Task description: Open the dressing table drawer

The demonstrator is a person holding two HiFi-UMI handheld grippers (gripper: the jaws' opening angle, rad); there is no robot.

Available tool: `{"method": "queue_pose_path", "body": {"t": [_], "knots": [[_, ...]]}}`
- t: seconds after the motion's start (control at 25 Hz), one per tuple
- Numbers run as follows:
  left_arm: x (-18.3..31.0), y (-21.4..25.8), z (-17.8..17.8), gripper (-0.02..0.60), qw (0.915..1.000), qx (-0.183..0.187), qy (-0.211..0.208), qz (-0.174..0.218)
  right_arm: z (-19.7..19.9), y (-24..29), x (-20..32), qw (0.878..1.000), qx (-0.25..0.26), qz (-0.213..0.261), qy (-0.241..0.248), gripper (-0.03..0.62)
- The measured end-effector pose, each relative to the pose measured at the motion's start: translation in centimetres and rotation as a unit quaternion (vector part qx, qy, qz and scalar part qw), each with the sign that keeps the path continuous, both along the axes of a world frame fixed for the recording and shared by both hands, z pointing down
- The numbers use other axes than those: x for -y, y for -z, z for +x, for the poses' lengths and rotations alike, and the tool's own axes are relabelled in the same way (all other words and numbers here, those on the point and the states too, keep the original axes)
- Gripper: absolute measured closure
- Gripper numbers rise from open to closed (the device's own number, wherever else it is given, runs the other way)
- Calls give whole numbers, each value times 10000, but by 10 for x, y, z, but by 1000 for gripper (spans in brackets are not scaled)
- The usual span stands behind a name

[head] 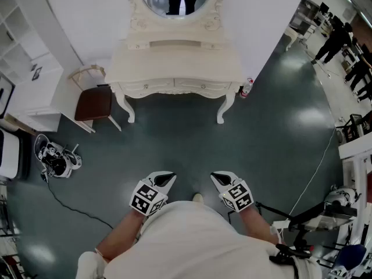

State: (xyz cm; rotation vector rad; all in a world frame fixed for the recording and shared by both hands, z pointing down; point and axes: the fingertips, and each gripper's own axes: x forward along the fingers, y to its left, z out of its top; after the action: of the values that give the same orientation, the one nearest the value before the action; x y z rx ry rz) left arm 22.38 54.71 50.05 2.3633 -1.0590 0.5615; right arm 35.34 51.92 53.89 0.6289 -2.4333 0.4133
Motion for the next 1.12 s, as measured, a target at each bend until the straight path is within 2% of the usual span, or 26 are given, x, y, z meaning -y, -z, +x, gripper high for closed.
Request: {"method": "queue_pose_path", "body": {"t": [0.16, 0.28, 0.44, 0.56, 0.8, 0.96, 1.12], "knots": [[10, -3, 29, 578, 9999, 75, 109, -5, 31, -3, 22, 9999, 44, 122, 72, 597], [23, -5, 39, 578, 9992, 113, 379, -12, 45, -10, 41, 9996, 97, 112, 227, 597], [44, -7, 35, 578, 9971, 129, 749, -52, 44, -19, 65, 9990, 136, 72, 412, 597], [58, -8, 26, 578, 9966, 95, 821, -51, 35, -26, 81, 9991, 167, -7, 397, 596], [118, -18, -15, 578, 9973, -92, 723, 101, -10, -32, 137, 9998, 163, 41, 138, 594], [170, -12, -69, 578, 9969, -171, 738, 197, -65, -25, 180, 9999, 115, 4, 57, 568], [212, -8, -124, 559, 9973, -200, 651, 264, -124, -12, 226, 9999, 47, 94, 82, 568]]}}
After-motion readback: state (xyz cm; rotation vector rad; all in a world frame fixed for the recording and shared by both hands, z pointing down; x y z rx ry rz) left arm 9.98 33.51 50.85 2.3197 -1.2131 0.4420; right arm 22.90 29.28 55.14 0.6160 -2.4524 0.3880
